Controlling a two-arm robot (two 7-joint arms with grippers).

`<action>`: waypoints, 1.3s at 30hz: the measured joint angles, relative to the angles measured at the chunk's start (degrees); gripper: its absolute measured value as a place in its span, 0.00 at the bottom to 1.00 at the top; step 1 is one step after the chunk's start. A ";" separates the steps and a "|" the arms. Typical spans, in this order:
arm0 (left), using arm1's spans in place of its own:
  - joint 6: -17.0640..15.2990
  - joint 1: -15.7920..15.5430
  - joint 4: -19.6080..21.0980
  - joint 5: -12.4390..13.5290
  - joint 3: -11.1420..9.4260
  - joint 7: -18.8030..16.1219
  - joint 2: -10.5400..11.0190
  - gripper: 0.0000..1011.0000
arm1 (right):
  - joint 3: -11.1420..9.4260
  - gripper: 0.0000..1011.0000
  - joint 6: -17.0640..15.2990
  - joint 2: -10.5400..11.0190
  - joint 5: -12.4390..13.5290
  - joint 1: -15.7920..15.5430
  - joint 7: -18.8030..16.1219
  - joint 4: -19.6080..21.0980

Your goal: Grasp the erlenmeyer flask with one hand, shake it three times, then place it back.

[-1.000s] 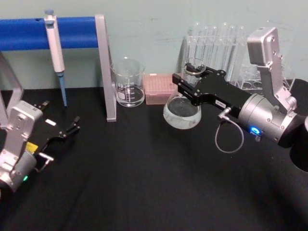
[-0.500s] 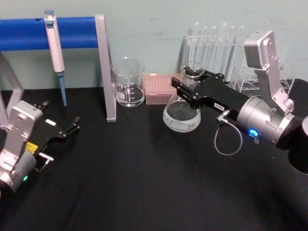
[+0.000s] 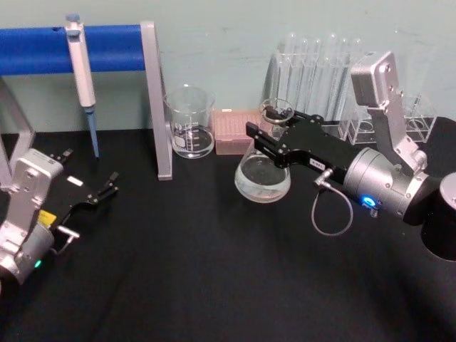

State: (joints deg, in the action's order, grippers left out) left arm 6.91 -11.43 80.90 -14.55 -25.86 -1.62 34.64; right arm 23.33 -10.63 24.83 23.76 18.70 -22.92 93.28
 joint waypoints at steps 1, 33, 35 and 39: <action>0.00 0.00 0.00 0.01 0.00 0.00 0.00 0.99 | 0.08 0.44 -0.01 0.01 0.02 0.00 -0.09 0.01; 0.00 0.00 0.00 0.00 0.00 0.00 0.00 0.99 | 6.74 0.44 0.44 2.31 2.38 -0.28 -6.81 3.72; 0.00 0.00 0.00 0.01 0.00 0.00 0.00 0.99 | 7.23 0.44 0.59 2.59 2.67 -0.17 -7.40 3.94; 0.00 0.00 0.00 0.00 0.00 0.00 0.00 0.99 | 8.24 0.44 0.93 3.15 3.26 0.09 -8.43 4.31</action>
State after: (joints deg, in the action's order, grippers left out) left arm 6.91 -11.43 80.90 -14.55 -25.86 -1.62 34.64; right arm 31.57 -9.70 27.98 27.02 18.79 -31.35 97.60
